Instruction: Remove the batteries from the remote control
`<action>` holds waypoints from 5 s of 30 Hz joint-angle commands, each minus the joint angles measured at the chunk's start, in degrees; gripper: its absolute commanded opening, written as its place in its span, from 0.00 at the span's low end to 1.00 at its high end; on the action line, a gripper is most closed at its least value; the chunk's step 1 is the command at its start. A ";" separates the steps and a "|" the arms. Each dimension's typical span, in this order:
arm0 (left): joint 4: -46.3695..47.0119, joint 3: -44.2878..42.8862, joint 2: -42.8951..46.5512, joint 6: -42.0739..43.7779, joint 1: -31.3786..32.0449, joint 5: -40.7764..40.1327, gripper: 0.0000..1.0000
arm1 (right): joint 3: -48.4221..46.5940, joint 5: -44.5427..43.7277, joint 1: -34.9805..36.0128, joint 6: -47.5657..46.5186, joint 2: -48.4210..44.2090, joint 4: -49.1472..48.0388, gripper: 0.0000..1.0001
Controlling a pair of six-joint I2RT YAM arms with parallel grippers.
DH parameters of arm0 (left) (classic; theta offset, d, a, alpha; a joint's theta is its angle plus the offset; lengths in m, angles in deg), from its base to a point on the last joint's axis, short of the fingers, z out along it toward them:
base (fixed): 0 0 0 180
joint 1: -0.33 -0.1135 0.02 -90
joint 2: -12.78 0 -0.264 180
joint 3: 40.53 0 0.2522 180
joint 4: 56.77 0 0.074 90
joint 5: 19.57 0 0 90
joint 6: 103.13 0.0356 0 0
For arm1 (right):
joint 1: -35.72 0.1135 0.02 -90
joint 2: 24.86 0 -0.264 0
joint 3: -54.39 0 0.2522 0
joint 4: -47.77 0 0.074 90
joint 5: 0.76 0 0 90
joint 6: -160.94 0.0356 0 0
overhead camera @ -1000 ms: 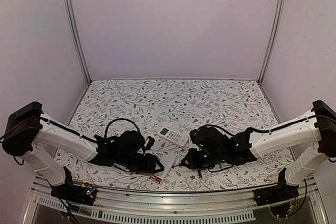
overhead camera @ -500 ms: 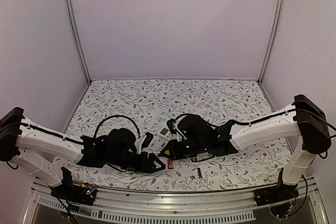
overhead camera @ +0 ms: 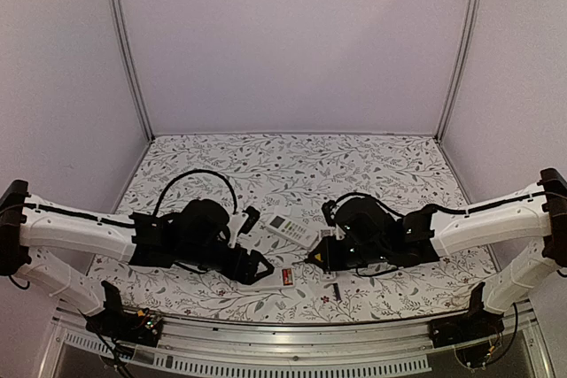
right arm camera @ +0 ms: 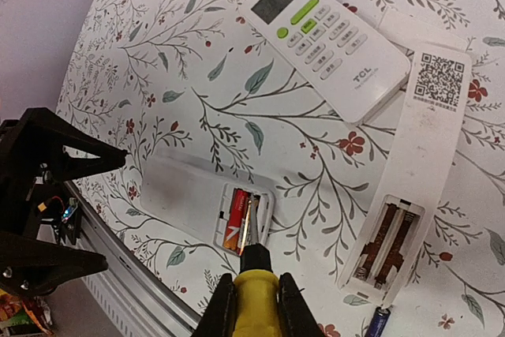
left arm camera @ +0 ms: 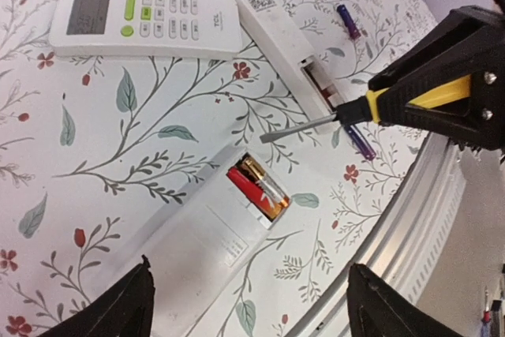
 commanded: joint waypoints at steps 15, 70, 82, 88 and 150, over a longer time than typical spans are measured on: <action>-8.54 -9.68 -18.55 29.46 3.08 0.21 0.97 | 5.60 -3.37 -0.34 4.03 -9.38 -0.17 0.00; 45.72 5.38 -14.39 -51.20 -9.18 53.39 0.28 | 10.46 -6.53 -4.39 5.17 -23.59 3.15 0.00; -11.90 -17.00 -13.80 -2.97 -14.32 39.80 0.27 | 10.76 -6.44 -4.39 4.60 -23.88 2.54 0.00; -31.45 -30.13 -22.00 16.21 -3.94 6.76 0.25 | 9.97 -3.81 -4.32 0.45 -23.50 1.63 0.00; -23.79 -26.46 -29.06 40.60 12.49 -13.10 0.27 | 7.05 5.18 0.62 -0.70 -5.49 0.89 0.00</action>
